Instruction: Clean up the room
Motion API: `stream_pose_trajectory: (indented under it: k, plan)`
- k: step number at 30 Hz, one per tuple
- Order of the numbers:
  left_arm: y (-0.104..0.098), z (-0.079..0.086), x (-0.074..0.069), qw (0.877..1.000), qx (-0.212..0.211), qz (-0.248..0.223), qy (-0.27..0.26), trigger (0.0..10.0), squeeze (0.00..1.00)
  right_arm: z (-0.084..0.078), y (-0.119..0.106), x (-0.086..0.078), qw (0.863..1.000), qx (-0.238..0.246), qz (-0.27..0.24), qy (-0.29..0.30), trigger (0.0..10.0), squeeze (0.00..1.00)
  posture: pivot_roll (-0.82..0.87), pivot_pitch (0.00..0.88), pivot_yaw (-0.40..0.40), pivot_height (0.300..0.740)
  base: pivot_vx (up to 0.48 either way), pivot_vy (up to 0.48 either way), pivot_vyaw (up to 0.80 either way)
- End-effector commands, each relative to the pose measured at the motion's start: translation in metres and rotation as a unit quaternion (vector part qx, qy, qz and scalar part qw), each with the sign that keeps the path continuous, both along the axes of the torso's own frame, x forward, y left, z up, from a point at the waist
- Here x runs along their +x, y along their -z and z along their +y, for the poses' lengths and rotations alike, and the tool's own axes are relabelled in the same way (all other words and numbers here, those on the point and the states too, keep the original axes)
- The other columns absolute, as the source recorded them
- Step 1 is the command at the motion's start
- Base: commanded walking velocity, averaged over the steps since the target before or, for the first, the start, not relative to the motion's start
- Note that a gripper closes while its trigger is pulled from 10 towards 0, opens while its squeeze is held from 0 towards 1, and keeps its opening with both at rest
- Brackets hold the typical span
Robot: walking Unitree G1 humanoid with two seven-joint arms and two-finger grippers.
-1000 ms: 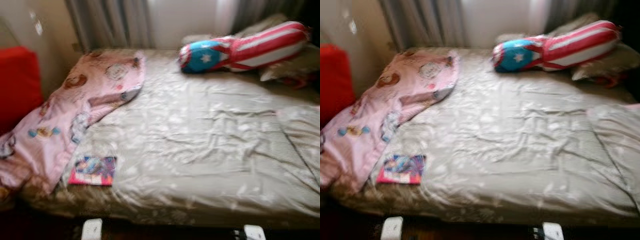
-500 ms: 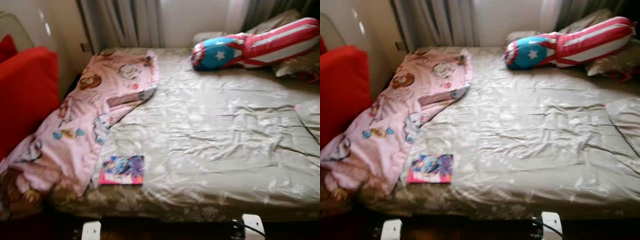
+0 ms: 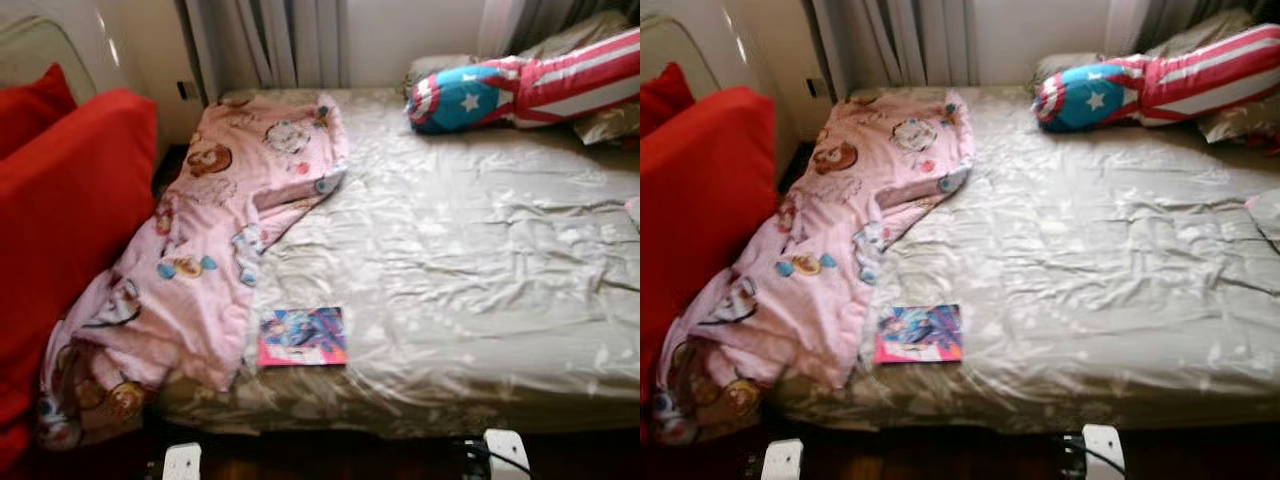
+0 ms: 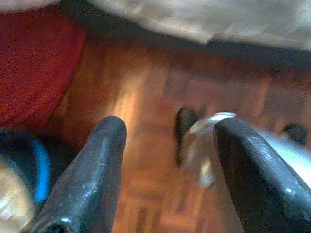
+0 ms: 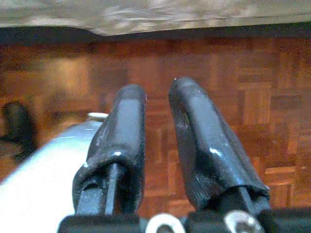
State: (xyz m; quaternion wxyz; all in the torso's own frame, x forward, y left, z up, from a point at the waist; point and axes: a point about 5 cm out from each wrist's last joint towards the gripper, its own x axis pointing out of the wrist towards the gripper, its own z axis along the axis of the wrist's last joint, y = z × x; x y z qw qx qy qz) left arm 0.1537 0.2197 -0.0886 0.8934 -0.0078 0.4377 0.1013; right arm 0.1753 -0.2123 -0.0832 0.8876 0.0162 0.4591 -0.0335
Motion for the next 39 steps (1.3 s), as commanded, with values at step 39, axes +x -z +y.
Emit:
stream_pose_trajectory:
  k: [39]
  plan:
    - [0.002, -0.004, -0.003, 1.000, -0.006, 0.003, 0.003, 10.0, 0.00, -0.002, 0.005, -0.013, 1.000, -0.007, 0.019, -0.010, 10.0, 0.00, -0.06, 0.169, -0.011, 0.740, 0.086, 0.066, 0.13]
